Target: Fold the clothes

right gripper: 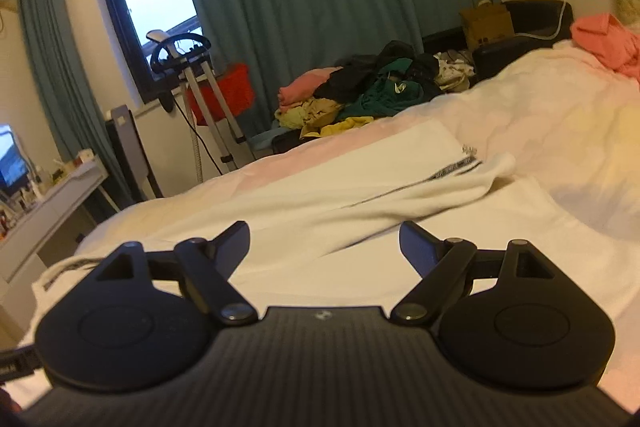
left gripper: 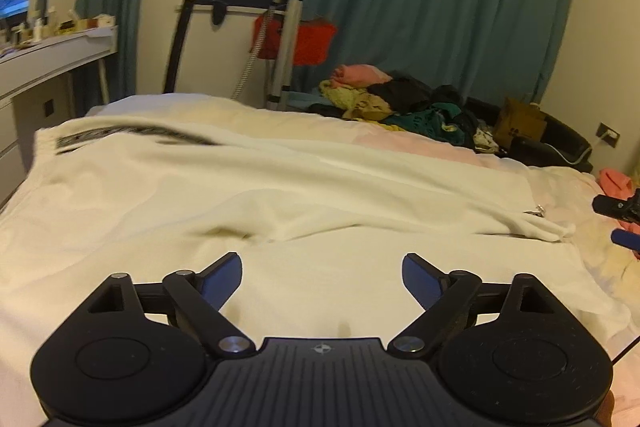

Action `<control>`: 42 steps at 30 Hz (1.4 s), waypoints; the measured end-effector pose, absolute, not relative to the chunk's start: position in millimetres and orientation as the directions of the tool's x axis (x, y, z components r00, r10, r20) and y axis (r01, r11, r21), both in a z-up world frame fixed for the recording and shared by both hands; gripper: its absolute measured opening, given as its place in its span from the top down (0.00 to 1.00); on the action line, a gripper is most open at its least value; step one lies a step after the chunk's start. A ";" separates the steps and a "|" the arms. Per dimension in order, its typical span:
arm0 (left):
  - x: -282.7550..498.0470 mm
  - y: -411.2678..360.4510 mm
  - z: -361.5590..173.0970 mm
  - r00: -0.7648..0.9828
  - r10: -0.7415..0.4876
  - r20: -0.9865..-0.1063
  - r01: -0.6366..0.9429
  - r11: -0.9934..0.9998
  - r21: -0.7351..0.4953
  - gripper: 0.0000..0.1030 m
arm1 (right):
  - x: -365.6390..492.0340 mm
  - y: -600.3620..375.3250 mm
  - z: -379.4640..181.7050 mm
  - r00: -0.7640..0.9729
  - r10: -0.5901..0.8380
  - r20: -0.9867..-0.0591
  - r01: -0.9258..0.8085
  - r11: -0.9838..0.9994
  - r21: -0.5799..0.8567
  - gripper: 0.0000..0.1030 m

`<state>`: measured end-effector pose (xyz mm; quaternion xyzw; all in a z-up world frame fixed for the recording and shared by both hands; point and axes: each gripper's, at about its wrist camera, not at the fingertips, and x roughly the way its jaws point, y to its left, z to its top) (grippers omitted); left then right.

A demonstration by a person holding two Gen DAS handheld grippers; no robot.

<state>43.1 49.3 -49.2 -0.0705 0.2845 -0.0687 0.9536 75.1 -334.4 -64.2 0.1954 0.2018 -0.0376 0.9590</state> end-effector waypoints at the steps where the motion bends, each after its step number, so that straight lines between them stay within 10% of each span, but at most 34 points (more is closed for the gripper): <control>1: 36.8 56.4 -49.1 0.824 -0.160 -0.543 0.072 0.981 -0.180 0.11 | 74.3 -333.0 -66.5 0.911 0.014 -0.412 0.153 0.917 0.369 0.19; 18: 7.5 292.7 -79.4 0.483 -0.106 -0.869 -0.697 0.555 -0.455 0.08 | 63.0 -348.6 -89.9 0.870 0.040 -0.492 0.246 0.829 0.503 0.19; 33: 5.7 306.1 -74.7 0.830 -0.177 -0.529 -0.413 0.444 -0.795 0.25 | 57.7 -399.3 -101.8 0.873 0.100 -0.477 0.294 0.671 0.680 0.18; 42: 14.9 316.3 -116.8 0.669 -0.257 -0.697 -0.609 0.348 -0.713 0.38 | 21.4 -461.0 -134.7 0.840 -0.087 -0.536 0.522 0.398 0.754 0.17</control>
